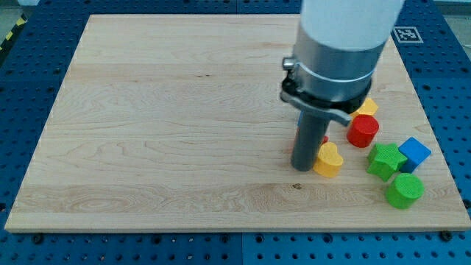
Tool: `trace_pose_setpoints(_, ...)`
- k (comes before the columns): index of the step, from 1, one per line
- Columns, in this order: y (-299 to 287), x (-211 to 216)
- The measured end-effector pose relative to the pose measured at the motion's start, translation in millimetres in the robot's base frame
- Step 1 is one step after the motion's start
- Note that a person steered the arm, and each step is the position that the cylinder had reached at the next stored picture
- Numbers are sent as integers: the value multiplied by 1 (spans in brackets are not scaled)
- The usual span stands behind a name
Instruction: Slide red star up towards top
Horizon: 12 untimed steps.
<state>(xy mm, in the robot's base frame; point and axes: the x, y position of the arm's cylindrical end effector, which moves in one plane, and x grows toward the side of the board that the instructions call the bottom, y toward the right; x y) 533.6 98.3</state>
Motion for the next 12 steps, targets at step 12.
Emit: trace_pose_setpoints(12,61,-225)
